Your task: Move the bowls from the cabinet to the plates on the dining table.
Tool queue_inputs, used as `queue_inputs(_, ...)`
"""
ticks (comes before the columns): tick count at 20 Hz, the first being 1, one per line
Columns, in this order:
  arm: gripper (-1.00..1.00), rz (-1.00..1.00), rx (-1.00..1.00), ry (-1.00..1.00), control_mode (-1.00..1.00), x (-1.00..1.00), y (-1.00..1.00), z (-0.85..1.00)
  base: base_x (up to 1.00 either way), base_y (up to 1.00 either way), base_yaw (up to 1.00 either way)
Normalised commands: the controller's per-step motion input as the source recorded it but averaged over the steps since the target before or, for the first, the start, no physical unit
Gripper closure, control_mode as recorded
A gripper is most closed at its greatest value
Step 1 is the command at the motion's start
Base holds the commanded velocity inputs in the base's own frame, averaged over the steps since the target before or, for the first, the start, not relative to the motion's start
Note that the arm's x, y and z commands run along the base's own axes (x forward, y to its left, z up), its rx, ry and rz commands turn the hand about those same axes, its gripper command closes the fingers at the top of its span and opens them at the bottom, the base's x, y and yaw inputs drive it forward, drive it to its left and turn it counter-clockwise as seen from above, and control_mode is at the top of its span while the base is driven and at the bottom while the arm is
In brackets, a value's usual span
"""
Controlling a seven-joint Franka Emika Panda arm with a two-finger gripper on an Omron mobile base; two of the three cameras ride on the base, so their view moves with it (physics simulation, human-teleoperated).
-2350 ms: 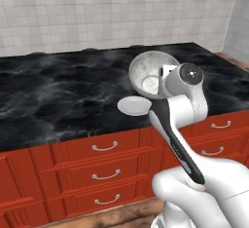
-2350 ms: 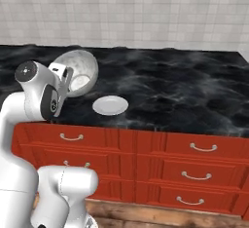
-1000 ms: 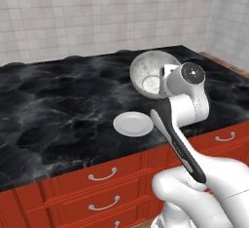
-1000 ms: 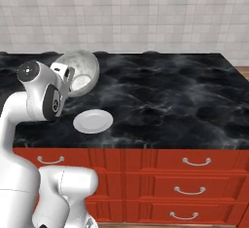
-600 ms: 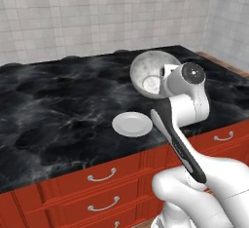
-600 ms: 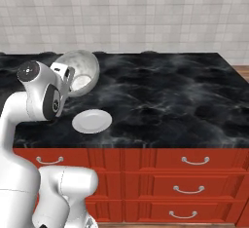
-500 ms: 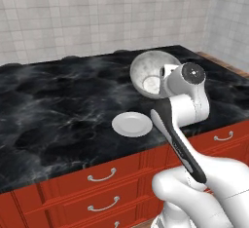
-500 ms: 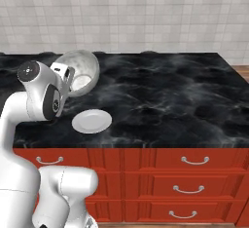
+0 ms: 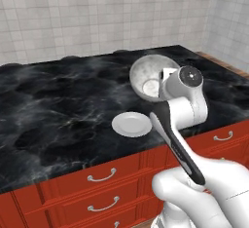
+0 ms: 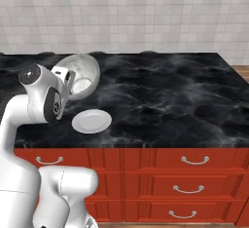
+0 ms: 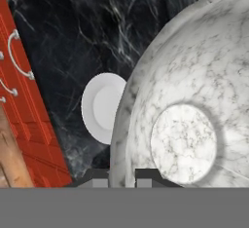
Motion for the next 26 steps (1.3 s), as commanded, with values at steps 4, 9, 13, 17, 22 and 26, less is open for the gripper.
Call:
queue_inputs(4,1.00,0.00,0.00,0.00,-1.00,0.21,0.00,-0.28,0.00,0.00,0.00)
queue_inputs(9,1.00,-0.02,0.02,0.04,-1.00,0.38,0.00,-0.01,0.00,0.00,0.00)
queue_inputs(13,1.00,0.00,0.09,0.10,-1.00,0.31,0.00,-0.04,0.00,0.00,0.00)
queue_inputs(17,1.00,0.00,0.15,0.15,-1.00,0.07,0.14,-0.23,0.00,0.00,0.00)
queue_inputs(22,1.00,0.00,0.08,0.14,-1.00,0.00,0.20,-0.29,0.00,0.00,0.00)
queue_inputs(26,1.00,0.00,0.00,0.10,-1.00,0.00,0.18,-0.46,0.00,0.00,0.00)
